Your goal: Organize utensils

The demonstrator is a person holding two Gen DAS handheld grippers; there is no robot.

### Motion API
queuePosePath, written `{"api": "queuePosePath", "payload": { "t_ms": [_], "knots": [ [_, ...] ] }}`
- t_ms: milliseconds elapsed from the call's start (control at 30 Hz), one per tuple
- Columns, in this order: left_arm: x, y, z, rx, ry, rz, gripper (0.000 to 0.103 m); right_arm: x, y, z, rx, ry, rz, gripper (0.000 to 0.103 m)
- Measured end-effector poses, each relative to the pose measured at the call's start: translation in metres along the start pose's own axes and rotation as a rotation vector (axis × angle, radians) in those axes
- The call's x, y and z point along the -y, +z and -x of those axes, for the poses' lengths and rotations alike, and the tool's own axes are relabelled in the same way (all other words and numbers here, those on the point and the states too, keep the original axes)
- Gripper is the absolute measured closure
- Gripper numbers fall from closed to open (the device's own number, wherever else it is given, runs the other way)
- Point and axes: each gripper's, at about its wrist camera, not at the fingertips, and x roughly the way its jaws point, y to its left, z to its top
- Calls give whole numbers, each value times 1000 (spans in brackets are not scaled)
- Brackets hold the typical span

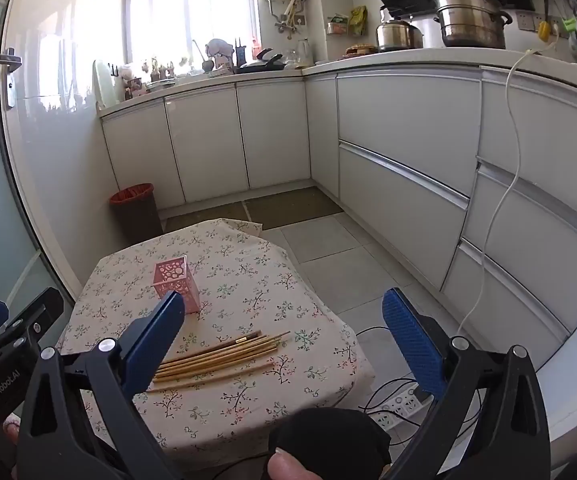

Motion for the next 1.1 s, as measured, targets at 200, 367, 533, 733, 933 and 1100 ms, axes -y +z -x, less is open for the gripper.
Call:
{"api": "queuePosePath", "payload": {
  "t_ms": [200, 367, 533, 733, 933, 1100],
  "knots": [
    [8, -4, 4, 3, -6, 2, 7, -2, -3, 0, -24, 8, -14, 7],
    [18, -9, 4, 7, -3, 5, 7, 12, -2, -1, -16, -4, -30, 7],
    [11, -2, 3, -10, -20, -2, 7, 14, -5, -2, -20, -10, -36, 7],
    [15, -1, 0, -25, -38, 1, 7, 14, -6, -2, -28, -18, -52, 7],
    [18, -2, -4, -38, -39, -7, 7, 19, -6, -7, -45, -16, -68, 7],
    [23, -1, -8, -48, -39, -14, 7, 21, -7, -10, -52, -16, -74, 7]
  ]
}}
